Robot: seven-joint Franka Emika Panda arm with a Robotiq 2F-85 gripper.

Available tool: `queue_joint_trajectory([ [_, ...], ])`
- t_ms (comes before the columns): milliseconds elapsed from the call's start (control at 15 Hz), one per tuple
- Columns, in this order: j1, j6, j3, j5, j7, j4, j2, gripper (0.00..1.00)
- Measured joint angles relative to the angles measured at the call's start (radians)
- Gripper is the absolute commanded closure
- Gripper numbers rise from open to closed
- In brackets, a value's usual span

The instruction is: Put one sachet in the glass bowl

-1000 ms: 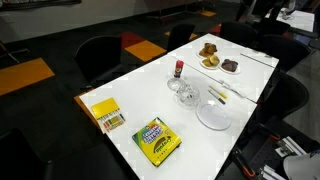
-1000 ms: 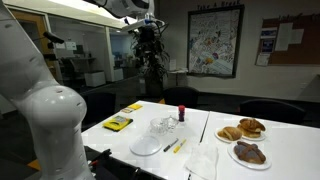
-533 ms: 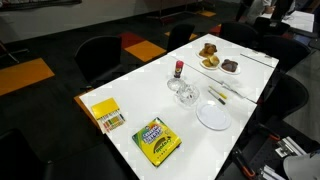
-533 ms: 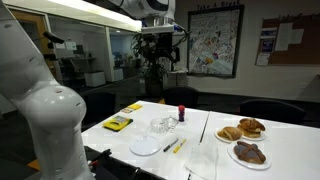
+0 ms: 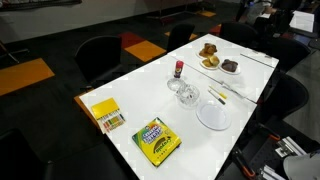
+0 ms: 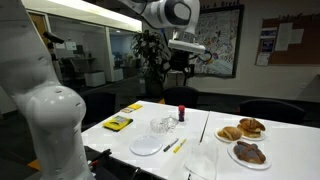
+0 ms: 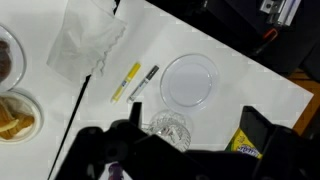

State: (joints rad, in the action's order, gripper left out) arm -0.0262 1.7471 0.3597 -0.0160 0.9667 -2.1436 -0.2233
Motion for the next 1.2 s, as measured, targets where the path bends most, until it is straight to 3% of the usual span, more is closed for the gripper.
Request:
queue_joint_trajectory([
  [333,-0.036,0.022,-0.01,0.025,0.245,0.128,0.227,0.0],
  [867,-0.077,0.034,-0.053,0.041,0.248,0.138,0.245,0.0],
  [1200,-0.117,0.291,-0.079,0.263,0.365,0.095,0.288,0.0],
])
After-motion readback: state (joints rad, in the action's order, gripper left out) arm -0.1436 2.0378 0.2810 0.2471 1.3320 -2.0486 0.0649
